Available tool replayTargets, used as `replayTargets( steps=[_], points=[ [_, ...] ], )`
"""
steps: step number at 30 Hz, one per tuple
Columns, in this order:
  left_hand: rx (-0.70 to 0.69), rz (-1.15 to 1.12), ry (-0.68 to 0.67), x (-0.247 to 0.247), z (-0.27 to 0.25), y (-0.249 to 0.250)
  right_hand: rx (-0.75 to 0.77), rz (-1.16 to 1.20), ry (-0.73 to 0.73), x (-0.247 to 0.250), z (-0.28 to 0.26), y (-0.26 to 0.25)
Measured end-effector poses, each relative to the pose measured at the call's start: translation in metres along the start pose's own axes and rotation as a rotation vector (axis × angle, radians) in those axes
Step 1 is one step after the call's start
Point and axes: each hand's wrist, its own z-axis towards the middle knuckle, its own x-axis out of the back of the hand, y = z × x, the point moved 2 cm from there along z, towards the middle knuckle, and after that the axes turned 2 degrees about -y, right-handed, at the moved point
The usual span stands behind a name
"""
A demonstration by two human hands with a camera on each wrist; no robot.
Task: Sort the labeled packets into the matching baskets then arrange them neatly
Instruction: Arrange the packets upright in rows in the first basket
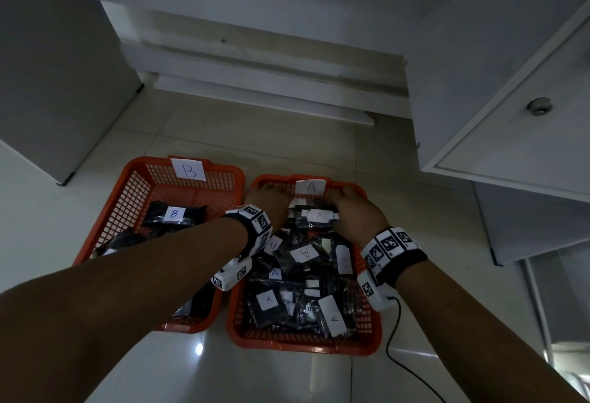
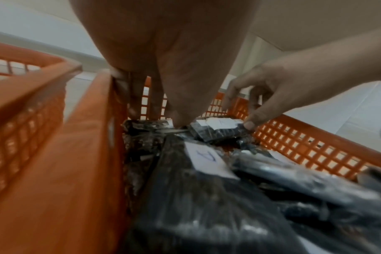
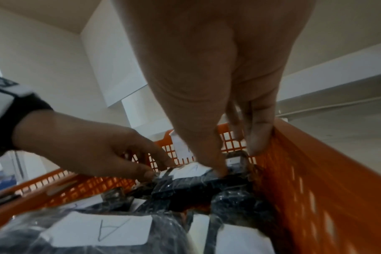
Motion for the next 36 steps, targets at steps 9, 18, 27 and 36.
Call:
replayTargets(
  steps=[9,18,27,36],
  points=[
    [0.045,0.073,0.023,0.006,0.005,0.006,0.042,-0.008,-0.048,0.002,-0.007,0.003],
    [0.048,0.16,-0.068,0.022,0.001,0.013,0.023,-0.002,-0.079,0.009,-0.006,0.0],
    [0.012,0.171,-0.032,0.035,0.004,0.008,0.043,0.06,-0.037,0.011,-0.007,0.002],
    [0.064,0.052,0.135,0.052,-0.02,-0.013,-0.066,-0.048,0.043,0.007,0.008,-0.004]
  ],
)
